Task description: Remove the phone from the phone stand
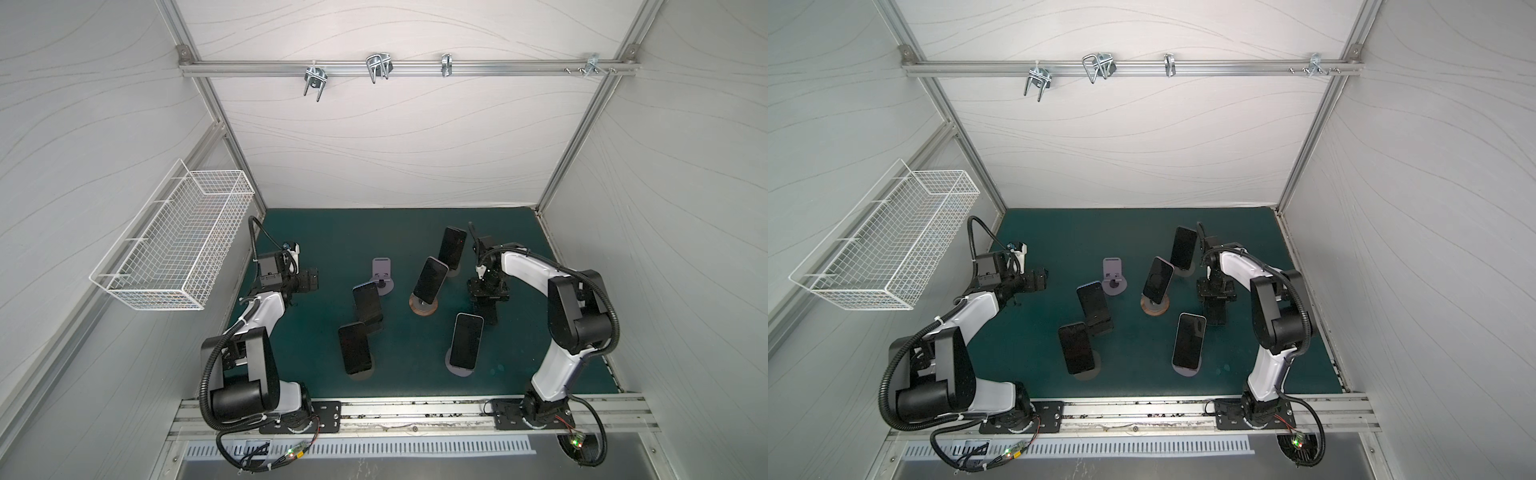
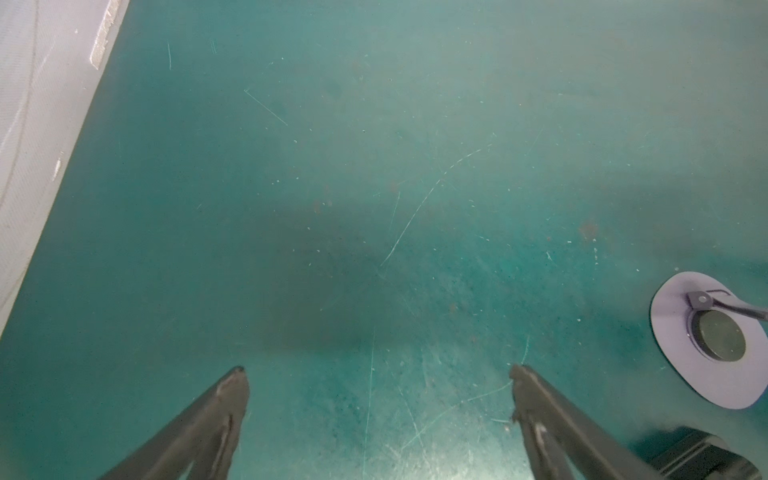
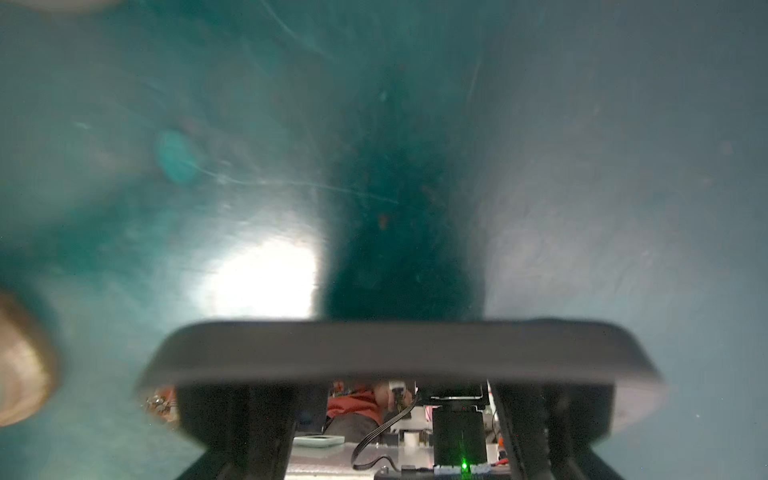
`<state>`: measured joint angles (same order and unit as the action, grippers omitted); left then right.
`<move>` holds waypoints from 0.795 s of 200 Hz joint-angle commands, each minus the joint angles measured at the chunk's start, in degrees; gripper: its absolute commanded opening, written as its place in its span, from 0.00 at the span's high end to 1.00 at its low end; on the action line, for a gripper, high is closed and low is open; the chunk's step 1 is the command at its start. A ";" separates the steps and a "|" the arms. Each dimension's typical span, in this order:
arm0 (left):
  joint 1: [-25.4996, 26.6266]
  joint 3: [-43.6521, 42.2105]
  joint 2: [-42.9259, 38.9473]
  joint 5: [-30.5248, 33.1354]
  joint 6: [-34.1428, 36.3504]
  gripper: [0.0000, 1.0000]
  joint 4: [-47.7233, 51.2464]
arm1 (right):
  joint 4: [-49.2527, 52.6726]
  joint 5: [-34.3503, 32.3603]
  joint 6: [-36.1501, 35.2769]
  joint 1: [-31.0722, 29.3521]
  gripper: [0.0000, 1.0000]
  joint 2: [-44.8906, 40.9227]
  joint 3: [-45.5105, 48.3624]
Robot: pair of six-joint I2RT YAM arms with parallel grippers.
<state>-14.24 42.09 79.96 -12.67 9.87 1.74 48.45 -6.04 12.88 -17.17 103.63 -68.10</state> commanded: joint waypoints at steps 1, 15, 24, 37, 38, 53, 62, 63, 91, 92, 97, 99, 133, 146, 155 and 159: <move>-0.17 2.49 0.38 -0.73 1.03 0.00 -0.16 | 0.70 -1.06 -1.23 0.43 0.40 2.22 1.37; -0.17 2.28 0.21 -0.76 1.03 0.00 -0.31 | 0.68 -1.55 -1.42 0.47 0.40 3.48 1.56; -0.14 2.21 0.19 -0.72 1.03 0.00 -0.28 | 0.71 -1.90 -1.78 0.47 0.40 4.16 1.65; -0.17 2.35 0.23 -0.70 1.03 0.00 -0.28 | 0.61 -1.84 -2.16 0.54 0.39 4.89 2.11; -0.17 2.37 0.21 -0.70 1.03 0.00 -0.30 | 0.60 -1.81 -2.16 0.50 0.39 4.90 2.10; -0.14 2.49 0.37 -0.74 0.94 0.00 -0.16 | -0.04 -1.28 -2.38 0.51 0.38 5.67 2.76; -0.17 2.47 0.39 -0.69 0.94 0.00 -0.16 | -0.22 -1.24 -2.51 0.58 0.38 5.64 2.96; -0.17 2.47 0.38 -0.65 0.94 0.00 -0.20 | -0.38 -1.25 -2.51 0.57 0.38 5.58 3.01; -0.17 2.46 0.37 -0.72 0.95 0.01 -0.20 | -0.39 -1.01 -2.55 0.58 0.36 5.82 2.71; -0.17 2.47 0.37 -0.75 0.95 0.01 -0.18 | -0.38 -1.00 -2.58 0.61 0.36 5.80 2.71; -0.17 2.42 0.37 -0.73 0.94 0.01 -0.16 | -0.45 -0.94 -2.56 0.56 0.35 5.79 2.75; -0.17 2.44 0.37 -0.70 0.94 0.01 -0.16 | -0.52 -0.84 -2.53 0.56 0.34 5.83 2.74; -0.17 2.39 0.36 -0.76 0.98 0.01 -0.16 | -1.16 -0.15 -2.66 0.56 0.29 5.72 2.84; -0.15 2.46 0.37 -0.74 1.02 0.01 -0.13 | -1.50 -0.19 -2.50 0.56 0.27 5.55 2.97; -0.11 2.47 0.44 -0.68 0.98 0.01 -0.07 | -1.73 0.05 -2.38 0.56 0.26 5.49 3.12; -0.16 2.48 0.48 -0.77 1.04 0.01 -0.11 | -1.82 0.23 -2.38 0.56 0.26 5.44 3.14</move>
<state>-14.24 42.09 79.96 -12.67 9.87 2.20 47.97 -5.23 10.90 -16.62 105.73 -67.33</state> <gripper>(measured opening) 0.994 0.747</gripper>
